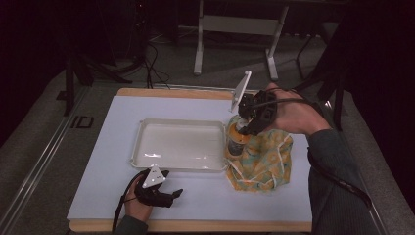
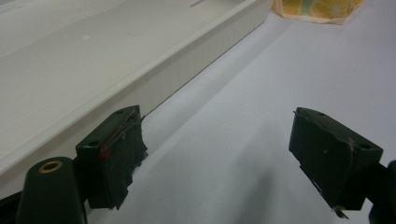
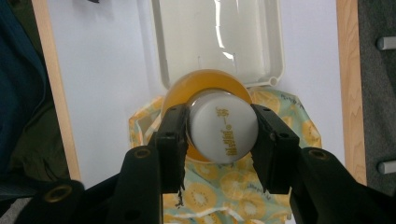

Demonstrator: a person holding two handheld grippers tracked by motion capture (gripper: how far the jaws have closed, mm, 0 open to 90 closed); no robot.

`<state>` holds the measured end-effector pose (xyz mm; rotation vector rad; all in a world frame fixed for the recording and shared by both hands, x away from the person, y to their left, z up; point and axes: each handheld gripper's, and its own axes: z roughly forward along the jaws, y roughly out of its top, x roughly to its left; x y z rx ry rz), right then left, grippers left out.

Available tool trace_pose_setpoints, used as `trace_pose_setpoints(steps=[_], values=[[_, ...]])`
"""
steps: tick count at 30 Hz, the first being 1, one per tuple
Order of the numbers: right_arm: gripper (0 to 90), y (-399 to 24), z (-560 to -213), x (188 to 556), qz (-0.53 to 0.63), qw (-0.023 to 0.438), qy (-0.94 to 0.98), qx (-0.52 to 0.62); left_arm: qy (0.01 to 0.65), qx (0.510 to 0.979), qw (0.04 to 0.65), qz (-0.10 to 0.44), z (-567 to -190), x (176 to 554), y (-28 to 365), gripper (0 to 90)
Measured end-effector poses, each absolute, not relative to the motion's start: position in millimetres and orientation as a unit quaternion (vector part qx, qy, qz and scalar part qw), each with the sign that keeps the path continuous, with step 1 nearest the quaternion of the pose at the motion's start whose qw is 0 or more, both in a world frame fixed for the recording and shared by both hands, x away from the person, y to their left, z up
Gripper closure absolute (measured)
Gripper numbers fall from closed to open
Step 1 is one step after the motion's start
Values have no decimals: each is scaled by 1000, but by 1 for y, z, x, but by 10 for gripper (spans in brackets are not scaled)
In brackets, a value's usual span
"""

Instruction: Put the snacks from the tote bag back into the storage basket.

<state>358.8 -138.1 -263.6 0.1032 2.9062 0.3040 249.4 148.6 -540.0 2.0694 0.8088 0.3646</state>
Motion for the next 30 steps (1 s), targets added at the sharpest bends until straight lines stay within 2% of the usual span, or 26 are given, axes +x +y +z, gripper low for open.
trace_pose_setpoints(steps=[30], values=[[587,-112,-274,361,105,104,989,16,324,829,432,145,-540,249,149,182]])
